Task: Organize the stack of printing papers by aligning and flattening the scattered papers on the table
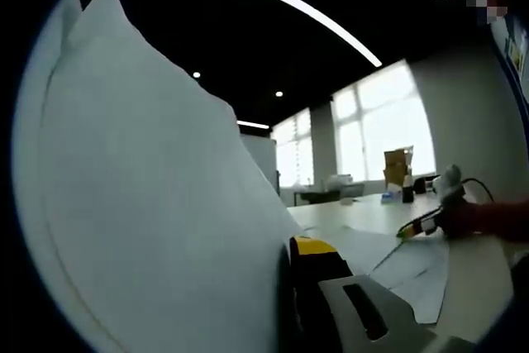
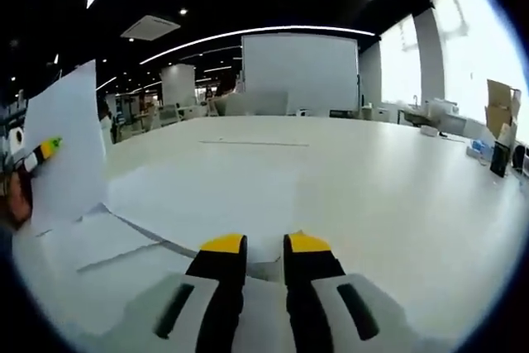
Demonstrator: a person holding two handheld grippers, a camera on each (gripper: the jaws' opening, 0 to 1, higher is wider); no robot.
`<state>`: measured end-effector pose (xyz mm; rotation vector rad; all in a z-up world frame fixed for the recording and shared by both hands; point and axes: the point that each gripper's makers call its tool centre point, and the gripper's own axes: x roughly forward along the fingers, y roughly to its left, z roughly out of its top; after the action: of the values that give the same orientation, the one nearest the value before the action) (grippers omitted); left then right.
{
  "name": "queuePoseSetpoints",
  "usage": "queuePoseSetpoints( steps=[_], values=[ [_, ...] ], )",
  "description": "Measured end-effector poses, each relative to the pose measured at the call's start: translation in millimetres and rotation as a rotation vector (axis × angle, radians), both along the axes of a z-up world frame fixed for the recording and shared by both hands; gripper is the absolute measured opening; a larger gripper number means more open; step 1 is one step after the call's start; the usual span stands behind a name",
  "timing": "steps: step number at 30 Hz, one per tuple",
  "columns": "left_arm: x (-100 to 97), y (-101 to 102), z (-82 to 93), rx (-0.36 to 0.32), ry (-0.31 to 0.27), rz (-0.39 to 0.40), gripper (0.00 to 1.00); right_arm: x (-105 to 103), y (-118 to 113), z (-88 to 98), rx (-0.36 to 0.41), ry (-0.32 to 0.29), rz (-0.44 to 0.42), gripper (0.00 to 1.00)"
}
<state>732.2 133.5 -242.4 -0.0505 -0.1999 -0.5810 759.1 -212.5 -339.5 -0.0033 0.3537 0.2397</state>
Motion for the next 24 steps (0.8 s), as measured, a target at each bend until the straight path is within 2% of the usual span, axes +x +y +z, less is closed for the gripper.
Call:
queuePoseSetpoints(
  steps=[8, 12, 20, 24],
  values=[
    [0.2, 0, 0.4, 0.001, 0.000, 0.001, 0.11, 0, -1, -2.3, -0.009, 0.012, 0.007, 0.13],
    [0.1, 0, 0.5, 0.000, 0.001, 0.003, 0.11, 1, -2, -4.5, 0.012, 0.032, -0.012, 0.31],
    [0.2, 0, 0.8, 0.001, 0.001, 0.003, 0.11, -3, 2, -5.1, -0.003, 0.035, -0.005, 0.29],
    [0.2, 0, 0.9, 0.000, 0.001, 0.002, 0.11, -3, 7, -2.4, -0.019, 0.013, 0.016, 0.30]
  ],
)
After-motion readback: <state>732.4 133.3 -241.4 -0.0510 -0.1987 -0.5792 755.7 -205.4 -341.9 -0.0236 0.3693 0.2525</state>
